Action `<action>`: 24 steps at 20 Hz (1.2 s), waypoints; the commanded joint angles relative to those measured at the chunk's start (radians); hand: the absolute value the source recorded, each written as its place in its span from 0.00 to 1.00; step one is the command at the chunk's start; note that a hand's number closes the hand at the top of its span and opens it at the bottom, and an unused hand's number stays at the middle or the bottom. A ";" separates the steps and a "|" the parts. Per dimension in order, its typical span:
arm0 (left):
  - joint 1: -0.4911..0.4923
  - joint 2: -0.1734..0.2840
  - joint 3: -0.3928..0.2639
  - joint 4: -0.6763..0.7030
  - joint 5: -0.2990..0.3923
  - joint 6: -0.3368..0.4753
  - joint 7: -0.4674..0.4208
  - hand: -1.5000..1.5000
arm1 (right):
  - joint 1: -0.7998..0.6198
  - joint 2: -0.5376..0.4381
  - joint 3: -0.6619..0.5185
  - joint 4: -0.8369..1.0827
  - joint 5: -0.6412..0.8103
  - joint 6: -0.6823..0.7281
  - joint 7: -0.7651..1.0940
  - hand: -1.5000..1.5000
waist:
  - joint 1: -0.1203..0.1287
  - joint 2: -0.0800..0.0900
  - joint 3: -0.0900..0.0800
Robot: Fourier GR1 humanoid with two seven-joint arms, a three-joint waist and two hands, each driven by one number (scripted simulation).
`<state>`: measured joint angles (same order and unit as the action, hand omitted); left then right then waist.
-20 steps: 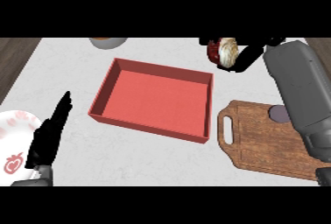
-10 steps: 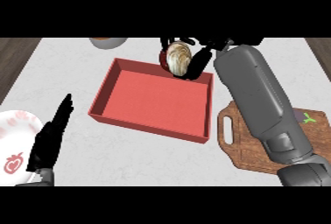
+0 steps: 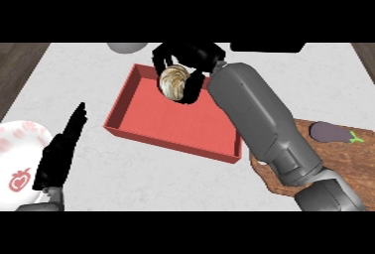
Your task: Pick the cupcake from the cutting board and place it in the cardboard box
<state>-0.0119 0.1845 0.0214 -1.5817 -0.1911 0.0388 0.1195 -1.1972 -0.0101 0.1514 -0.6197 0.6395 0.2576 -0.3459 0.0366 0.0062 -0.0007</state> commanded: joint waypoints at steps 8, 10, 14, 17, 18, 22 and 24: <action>-0.026 -0.004 -0.001 -0.002 0.006 -0.023 0.004 0.50 | 0.017 0.010 0.233 0.142 -0.262 -0.129 0.042 0.00 | 0.031 0.005 0.000; -0.063 0.002 -0.005 0.032 -0.023 -0.012 0.001 0.50 | -0.008 0.010 0.235 0.141 -0.336 -0.166 0.068 0.00 | 0.048 0.009 0.000; -0.053 -0.042 -0.032 0.079 -0.037 0.012 -0.044 0.50 | 0.031 0.010 0.134 0.128 -0.486 -0.226 0.045 0.00 | 0.049 0.012 0.000; -0.033 -0.040 -0.022 0.043 -0.032 0.018 -0.024 0.50 | -0.025 0.010 -0.003 0.176 -0.558 -0.220 0.025 0.00 | 0.033 0.011 0.001; -0.063 -0.012 -0.004 0.053 -0.022 -0.003 -0.023 0.50 | -0.026 0.010 -0.032 0.196 -0.591 -0.220 0.022 0.00 | 0.035 0.015 0.001; -0.036 0.006 0.024 0.074 0.000 -0.020 -0.066 0.50 | -0.065 -0.001 -0.151 0.257 -0.666 -0.163 -0.005 0.00 | 0.021 0.014 0.001; -0.044 0.018 0.031 0.069 0.002 -0.028 -0.043 0.50 | -0.112 -0.089 -0.209 0.267 -0.708 -0.117 0.015 0.00 | 0.015 0.013 0.001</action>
<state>-0.0640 0.1812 0.0342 -1.5216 -0.1999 0.0285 0.0903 -1.2581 -0.0346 0.0411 -0.3891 0.0100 0.0949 -0.3360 0.0587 0.0192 0.0001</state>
